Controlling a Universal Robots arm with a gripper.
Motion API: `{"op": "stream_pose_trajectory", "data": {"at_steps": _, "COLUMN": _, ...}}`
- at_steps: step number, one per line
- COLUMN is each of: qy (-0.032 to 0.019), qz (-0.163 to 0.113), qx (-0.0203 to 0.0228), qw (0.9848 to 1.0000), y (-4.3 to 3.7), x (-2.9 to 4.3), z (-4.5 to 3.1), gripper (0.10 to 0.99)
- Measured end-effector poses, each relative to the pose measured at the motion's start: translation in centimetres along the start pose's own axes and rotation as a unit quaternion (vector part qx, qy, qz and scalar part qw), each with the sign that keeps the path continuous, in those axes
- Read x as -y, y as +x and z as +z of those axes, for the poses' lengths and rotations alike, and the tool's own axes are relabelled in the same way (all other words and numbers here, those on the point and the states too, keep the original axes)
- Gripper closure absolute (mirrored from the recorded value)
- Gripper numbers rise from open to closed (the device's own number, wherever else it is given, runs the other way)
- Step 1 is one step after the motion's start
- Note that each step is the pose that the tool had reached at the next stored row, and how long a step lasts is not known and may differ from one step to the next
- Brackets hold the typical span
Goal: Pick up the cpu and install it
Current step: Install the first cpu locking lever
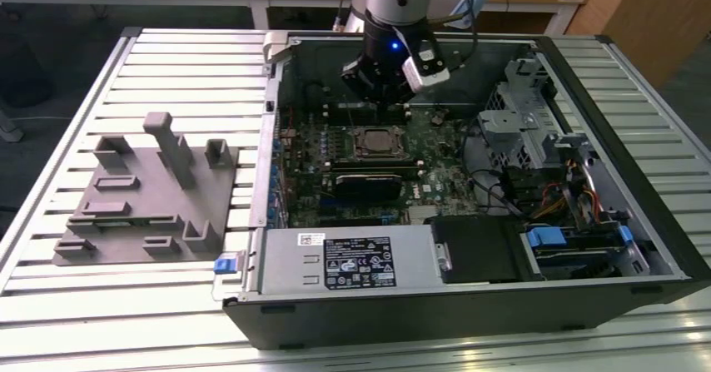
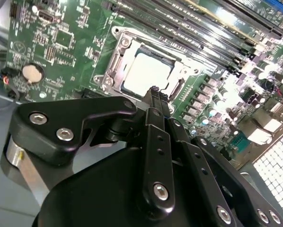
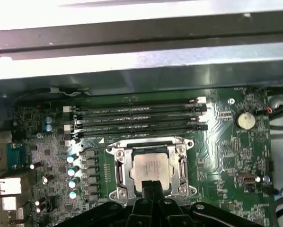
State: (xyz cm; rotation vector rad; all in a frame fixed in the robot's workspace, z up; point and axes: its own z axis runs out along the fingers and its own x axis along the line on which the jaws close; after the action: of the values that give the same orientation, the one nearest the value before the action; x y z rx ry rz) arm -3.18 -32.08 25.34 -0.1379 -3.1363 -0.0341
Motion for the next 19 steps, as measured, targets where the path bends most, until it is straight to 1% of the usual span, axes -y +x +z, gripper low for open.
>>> {"op": "stream_pose_trajectory", "data": {"at_steps": 5, "qy": -0.0008, "qz": -0.028, "qx": 0.0035, "qw": 0.9996, "y": -0.01, "x": 0.03, "z": 0.02, "gripper": 0.980}}
{"op": "stream_pose_trajectory", "data": {"at_steps": 9, "qy": -0.0009, "qz": -0.060, "qx": 0.0035, "qw": 0.9982, "y": 0.00, "x": 0.03, "z": 0.09, "gripper": 0.980}}
{"op": "stream_pose_trajectory", "data": {"at_steps": 12, "qy": -0.0009, "qz": -0.062, "qx": 0.0034, "qw": 0.9981, "y": 0.07, "x": 0.04, "z": 0.12, "gripper": 0.980}}
{"op": "stream_pose_trajectory", "data": {"at_steps": 14, "qy": -0.0010, "qz": -0.062, "qx": 0.0035, "qw": 0.9981, "y": 0.31, "x": 0.06, "z": 0.14, "gripper": 0.980}}
{"op": "stream_pose_trajectory", "data": {"at_steps": 19, "qy": -0.0010, "qz": -0.062, "qx": 0.0035, "qw": 0.9981, "y": 1.46, "x": 0.16, "z": 0.15, "gripper": 0.980}}
